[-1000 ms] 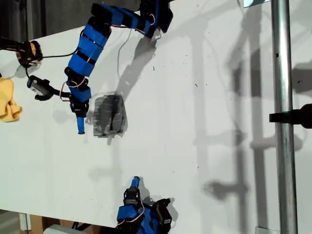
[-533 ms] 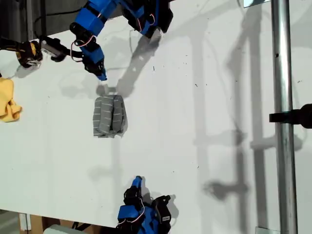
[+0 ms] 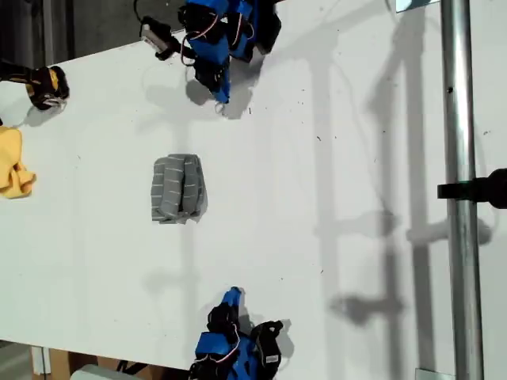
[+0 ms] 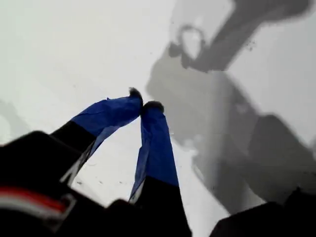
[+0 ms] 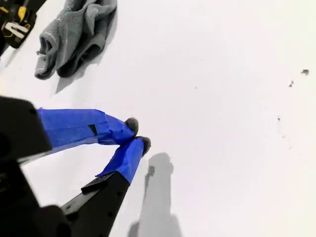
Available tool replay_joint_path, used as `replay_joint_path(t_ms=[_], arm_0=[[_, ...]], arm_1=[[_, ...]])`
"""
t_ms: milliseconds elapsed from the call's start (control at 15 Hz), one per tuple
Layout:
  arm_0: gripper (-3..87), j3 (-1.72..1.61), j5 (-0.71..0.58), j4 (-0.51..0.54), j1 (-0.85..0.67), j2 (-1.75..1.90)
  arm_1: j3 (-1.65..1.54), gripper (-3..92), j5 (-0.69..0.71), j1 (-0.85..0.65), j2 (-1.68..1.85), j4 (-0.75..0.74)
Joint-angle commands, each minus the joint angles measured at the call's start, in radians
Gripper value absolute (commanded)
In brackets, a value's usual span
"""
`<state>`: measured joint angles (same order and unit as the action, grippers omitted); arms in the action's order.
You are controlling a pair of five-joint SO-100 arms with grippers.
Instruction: Grasp corners of a towel and fold twice.
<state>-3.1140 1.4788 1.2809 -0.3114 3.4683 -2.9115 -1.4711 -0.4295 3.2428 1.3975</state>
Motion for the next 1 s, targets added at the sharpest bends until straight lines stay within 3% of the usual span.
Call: replay_joint_path(t_ms=[0, 67, 200, 533, 933], arm_0=[[1.3, -0.005, -0.104, 0.014, 0.005, 0.006], [1.3, -0.005, -0.178, 0.014, 0.003, 0.006], [1.2, -0.005, -0.532, 0.008, 0.006, 0.006], [1.1, -0.005, -0.502, 0.012, 0.003, 0.006], [1.1, -0.005, -0.502, 0.012, 0.003, 0.006]], arm_1=[[0.003, 11.9, -0.100, 0.074, 0.040, 0.014], [0.002, 20.1, -0.149, 0.152, 0.040, 0.005], [0.011, 21.0, -0.060, 0.308, 0.041, 0.025], [0.009, 20.9, -0.032, 0.526, 0.041, 0.029], [0.009, 20.9, -0.032, 0.545, 0.041, 0.029]])
